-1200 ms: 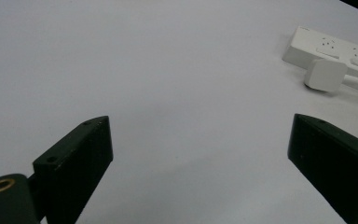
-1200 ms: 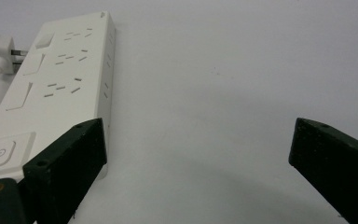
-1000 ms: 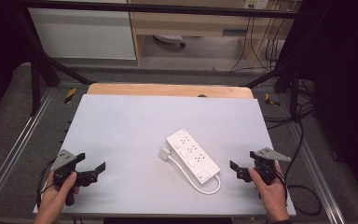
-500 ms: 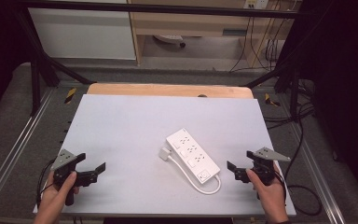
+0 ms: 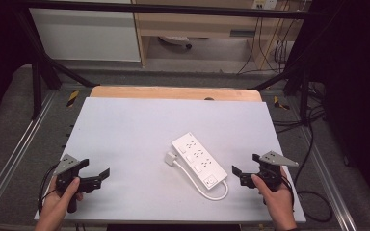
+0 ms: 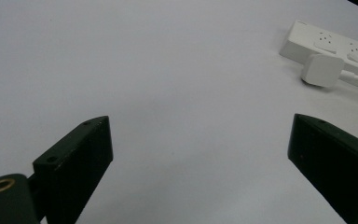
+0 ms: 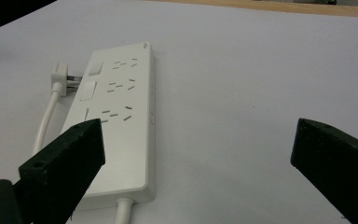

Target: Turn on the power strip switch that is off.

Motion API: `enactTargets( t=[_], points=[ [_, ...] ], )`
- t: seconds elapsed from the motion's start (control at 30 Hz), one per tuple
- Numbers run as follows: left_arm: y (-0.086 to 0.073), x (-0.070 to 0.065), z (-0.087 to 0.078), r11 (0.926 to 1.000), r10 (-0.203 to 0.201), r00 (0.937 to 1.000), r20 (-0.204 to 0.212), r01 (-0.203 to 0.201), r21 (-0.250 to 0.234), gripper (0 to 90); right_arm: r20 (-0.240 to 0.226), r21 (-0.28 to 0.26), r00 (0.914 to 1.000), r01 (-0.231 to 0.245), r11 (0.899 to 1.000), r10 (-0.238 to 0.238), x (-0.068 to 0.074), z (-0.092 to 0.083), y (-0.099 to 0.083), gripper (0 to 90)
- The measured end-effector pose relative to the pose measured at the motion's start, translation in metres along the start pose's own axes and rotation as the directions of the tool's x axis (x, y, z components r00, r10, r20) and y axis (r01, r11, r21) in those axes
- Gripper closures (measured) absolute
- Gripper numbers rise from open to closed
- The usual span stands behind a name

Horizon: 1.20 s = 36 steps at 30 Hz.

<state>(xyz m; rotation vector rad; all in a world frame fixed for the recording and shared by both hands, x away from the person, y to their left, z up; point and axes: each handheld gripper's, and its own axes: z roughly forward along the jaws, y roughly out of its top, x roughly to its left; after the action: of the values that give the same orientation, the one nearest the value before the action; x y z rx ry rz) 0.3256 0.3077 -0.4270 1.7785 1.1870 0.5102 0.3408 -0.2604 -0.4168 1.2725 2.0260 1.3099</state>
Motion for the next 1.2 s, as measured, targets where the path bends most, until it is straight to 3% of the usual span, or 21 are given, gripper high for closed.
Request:
enactTargets(
  t=[0.1, 0.27, 0.47, 0.77, 0.93, 1.2],
  points=[
    [0.0, 0.0, 0.001, 0.9999, -0.011, 0.9999, 0.01, 0.011, 0.002, 6.5, -0.001, 0.002, 1.0, -0.003, 1.0, 0.003, 0.001, 0.0, 0.002, 3.6],
    [0.0, -0.001, 0.001, 1.0, 0.006, 1.0, 0.001, -0.006, 0.007, 6.5, -0.019, -0.003, 0.9998, 0.012, 1.0, -0.012, 0.007, 0.002, 0.009, 3.9],
    [-0.001, 0.001, 0.003, 0.9997, -0.019, 0.9998, -0.001, 0.019, 0.014, 7.3, -0.029, -0.022, 0.9995, 0.011, 1.0, -0.012, 0.014, 0.002, 0.018, 3.9],
    [-0.001, 0.0, 0.003, 0.9998, 0.001, 1.0, -0.007, 0.0, 0.022, 7.4, -0.032, -0.027, 0.9993, 0.02, 0.999, -0.021, 0.019, 0.003, 0.027, 4.5],
    [-0.001, -0.003, 0.003, 0.9991, 0.033, 0.9994, -0.003, -0.033, 0.028, 7.3, -0.031, -0.021, 0.9988, 0.036, 0.999, -0.037, 0.021, 0.005, 0.031, 5.3],
    [-0.001, -0.003, 0.005, 0.9991, 0.023, 0.9997, -0.007, -0.023, 0.035, 6.7, -0.035, -0.03, 0.9987, 0.037, 0.999, -0.038, 0.022, 0.009, 0.043, 5.4]
  ],
)
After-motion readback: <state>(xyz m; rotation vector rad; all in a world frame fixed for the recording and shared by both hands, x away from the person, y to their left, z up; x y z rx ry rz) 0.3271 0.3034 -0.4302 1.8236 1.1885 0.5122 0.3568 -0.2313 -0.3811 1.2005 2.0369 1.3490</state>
